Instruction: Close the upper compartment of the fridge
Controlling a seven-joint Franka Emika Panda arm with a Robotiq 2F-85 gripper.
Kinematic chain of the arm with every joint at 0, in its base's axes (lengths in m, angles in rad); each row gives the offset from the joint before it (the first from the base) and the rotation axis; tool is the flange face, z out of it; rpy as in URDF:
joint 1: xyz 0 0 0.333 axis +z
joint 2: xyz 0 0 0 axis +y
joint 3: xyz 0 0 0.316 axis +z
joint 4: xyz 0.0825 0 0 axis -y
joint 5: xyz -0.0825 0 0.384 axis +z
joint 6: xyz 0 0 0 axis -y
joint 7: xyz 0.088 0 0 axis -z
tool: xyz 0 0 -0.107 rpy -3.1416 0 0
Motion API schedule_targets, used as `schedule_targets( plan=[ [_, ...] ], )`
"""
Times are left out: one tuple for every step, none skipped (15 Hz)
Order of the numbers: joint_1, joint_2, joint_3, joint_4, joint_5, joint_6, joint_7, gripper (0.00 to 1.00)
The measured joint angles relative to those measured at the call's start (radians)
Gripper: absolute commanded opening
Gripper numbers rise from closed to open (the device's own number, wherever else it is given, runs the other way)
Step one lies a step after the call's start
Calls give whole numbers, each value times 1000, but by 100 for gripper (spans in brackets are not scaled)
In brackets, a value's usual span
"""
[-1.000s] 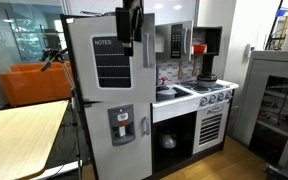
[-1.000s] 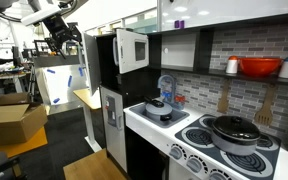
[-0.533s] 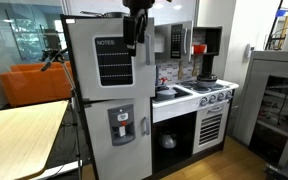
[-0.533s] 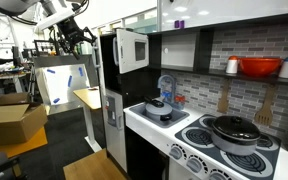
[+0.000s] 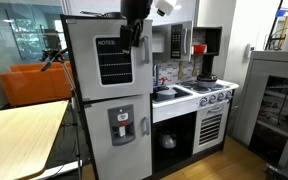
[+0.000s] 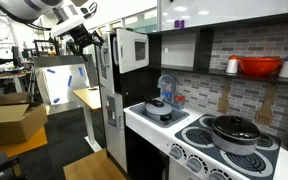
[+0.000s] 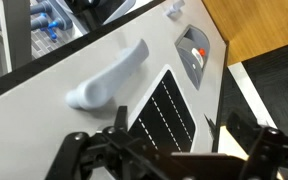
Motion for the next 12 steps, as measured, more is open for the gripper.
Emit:
schedule_targets(
  plan=[
    [-3,13,0,10,0,7,0,100],
    [-6,24,0,20,-1,12,0,100],
    [-8,33,0,28,-2,17,0,100],
    [-10,41,-1,34,-4,23,0,100],
    [-11,48,-1,39,-7,28,0,100],
    [-13,55,-1,42,-11,34,0,100],
    [-15,60,-1,45,-16,40,0,100],
    [-17,64,-1,48,-19,44,0,100],
    [-20,68,-2,50,-21,49,0,100],
    [-23,74,-2,55,-24,57,0,100],
    [-25,80,-5,59,-28,66,0,100],
    [-25,86,-7,63,-29,70,0,100]
  ],
)
